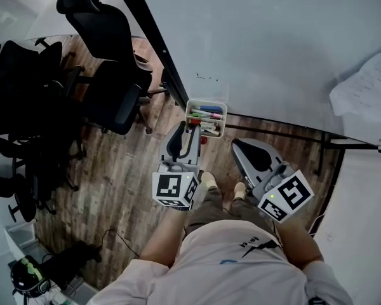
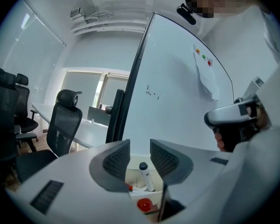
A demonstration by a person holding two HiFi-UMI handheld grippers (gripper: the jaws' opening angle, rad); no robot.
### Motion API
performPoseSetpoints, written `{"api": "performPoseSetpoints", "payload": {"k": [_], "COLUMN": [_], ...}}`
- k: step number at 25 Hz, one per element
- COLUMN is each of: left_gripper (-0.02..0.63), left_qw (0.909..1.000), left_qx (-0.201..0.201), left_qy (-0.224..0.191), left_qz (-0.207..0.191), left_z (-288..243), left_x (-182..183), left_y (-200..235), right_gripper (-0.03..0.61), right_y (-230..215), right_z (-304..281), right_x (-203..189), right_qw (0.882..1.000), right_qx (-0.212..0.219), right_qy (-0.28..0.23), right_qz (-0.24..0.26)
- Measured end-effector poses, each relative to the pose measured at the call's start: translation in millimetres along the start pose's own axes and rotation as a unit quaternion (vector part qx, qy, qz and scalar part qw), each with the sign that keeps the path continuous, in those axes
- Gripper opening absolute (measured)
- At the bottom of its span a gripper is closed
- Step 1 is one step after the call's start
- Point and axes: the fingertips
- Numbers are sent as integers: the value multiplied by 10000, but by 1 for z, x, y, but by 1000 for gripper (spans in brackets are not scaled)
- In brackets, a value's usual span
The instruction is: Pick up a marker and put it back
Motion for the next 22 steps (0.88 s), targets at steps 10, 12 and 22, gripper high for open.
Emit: {"api": "performPoseSetpoints", "payload": {"k": [10,12,22], "left_gripper": [123,123,102], "left_qw": [9996,9993,9987], "left_qx": [-85,-138,-365], "left_qy": [-259,-323,-310], "left_qz": [66,85,160], "left_z": [42,51,86], "left_x": [47,59,84], "left_y": [-40,-52,-113], "right_gripper": [14,14,14], "right_y": [23,27,45], "right_z": [16,21,49], "right_x": [22,28,47], "right_qw": [9990,9985,9951], "right_qx": [353,436,787], "right_qy": [-179,-192,-286], "right_qz": [220,257,531]}}
Point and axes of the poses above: the fingertips, and each gripper's own axes: z backward along the fingers, y to its left, x out of its top, and after that the axes turned 7 degrees about x, right-handed
